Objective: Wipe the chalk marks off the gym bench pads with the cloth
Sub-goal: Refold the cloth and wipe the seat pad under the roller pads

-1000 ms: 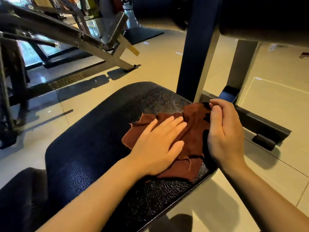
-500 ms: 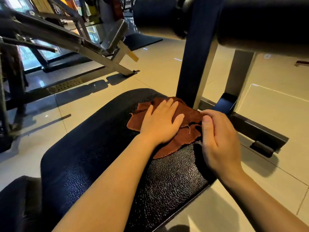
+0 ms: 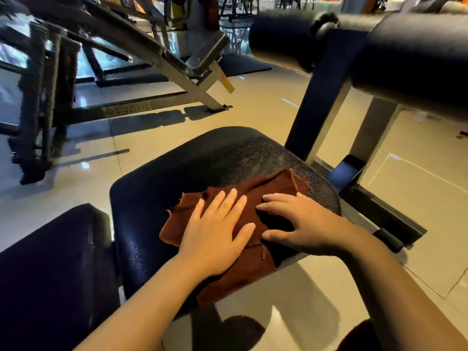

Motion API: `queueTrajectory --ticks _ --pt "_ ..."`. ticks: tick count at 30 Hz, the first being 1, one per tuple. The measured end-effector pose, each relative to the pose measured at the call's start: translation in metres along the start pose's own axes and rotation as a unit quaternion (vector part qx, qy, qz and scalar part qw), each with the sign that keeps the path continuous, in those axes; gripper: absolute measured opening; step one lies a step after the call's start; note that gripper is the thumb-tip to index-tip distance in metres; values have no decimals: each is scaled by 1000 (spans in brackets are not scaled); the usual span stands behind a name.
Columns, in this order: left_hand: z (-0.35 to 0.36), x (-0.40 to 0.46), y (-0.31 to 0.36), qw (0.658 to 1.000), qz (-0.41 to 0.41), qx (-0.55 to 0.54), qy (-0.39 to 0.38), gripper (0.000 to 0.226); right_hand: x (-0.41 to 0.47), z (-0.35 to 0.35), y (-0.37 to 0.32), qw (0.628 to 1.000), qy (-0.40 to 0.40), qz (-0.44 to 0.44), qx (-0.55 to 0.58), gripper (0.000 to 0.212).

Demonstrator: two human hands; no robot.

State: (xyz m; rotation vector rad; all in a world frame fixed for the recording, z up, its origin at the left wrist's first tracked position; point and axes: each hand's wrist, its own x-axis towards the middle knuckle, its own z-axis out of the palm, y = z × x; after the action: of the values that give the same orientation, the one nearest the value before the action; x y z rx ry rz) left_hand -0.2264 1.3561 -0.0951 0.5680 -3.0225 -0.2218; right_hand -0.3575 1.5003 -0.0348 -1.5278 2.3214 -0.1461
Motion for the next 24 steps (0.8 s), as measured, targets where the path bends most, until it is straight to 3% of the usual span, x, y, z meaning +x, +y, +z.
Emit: queueTrajectory --ticks 4,9,13,15,18,22,24 --pt "-4 -36 -47 999 -34 13 -11 92 6 21 -36 997 16 -73 -34 66" --pt "-11 -45 -81 999 -23 -26 -19 92 23 25 -64 987 100 -112 -50 47" --pt "-20 -66 -101 989 -26 -144 -3 96 24 12 -59 992 59 -92 -58 31" --pt "-24 -84 -116 988 -54 -147 -11 93 23 8 -56 993 24 -92 -64 30" --pt "-29 -95 -124 988 -61 -140 -30 95 25 6 -56 994 32 -80 -62 24" --pt "-28 -97 -132 988 -52 -139 43 90 28 1 -58 988 101 -64 -95 15" --pt "-28 -102 -136 993 -13 -90 81 72 27 -4 -59 980 162 -54 -99 15"
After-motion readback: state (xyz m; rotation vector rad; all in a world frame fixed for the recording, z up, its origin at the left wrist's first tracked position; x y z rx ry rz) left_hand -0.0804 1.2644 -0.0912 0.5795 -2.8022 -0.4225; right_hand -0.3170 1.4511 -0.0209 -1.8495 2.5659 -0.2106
